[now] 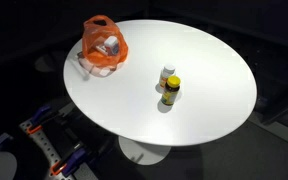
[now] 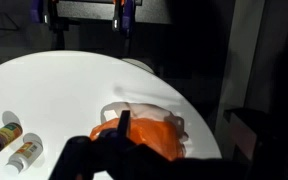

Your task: Put the bottle with the yellow cap in the plastic bag

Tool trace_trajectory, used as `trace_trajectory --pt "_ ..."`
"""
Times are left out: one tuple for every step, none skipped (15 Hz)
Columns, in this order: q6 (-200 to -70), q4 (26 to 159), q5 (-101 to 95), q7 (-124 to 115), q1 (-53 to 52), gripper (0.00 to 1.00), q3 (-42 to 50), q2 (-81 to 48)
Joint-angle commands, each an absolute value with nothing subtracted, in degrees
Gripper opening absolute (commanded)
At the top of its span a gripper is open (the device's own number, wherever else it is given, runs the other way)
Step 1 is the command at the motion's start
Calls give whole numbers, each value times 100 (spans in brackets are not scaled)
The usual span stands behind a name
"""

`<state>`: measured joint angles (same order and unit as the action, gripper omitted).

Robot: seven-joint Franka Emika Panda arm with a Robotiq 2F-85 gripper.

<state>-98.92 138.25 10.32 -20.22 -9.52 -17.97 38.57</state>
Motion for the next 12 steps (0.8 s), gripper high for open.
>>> trace_trajectory --pt "-9881 13810 1022 -2030 -966 100 -1783 3851" --pt "-9881 13810 1022 -2030 -966 100 -1783 3854" --pt "-9881 13810 1022 -2030 -966 100 -1783 3854" --pt "-9862 13730 976 -2035 -951 100 -1807 3794" --pt "-9897 13616 916 -2078 -890 100 -1820 3688" --pt "-9929 13514 863 -2071 -847 100 -1807 3596" --pt "-9963 13382 780 -2079 -780 100 -1795 3460" --pt "-10018 13282 690 -2090 -719 100 -1786 3347" --pt "-10076 13147 585 -2108 -632 100 -1768 3175" --pt "-10147 13038 475 -2152 -548 100 -1761 3022" --pt "-10242 12912 345 -2205 -438 100 -1735 2822" --pt "-10333 12809 229 -2249 -342 100 -1698 2650"
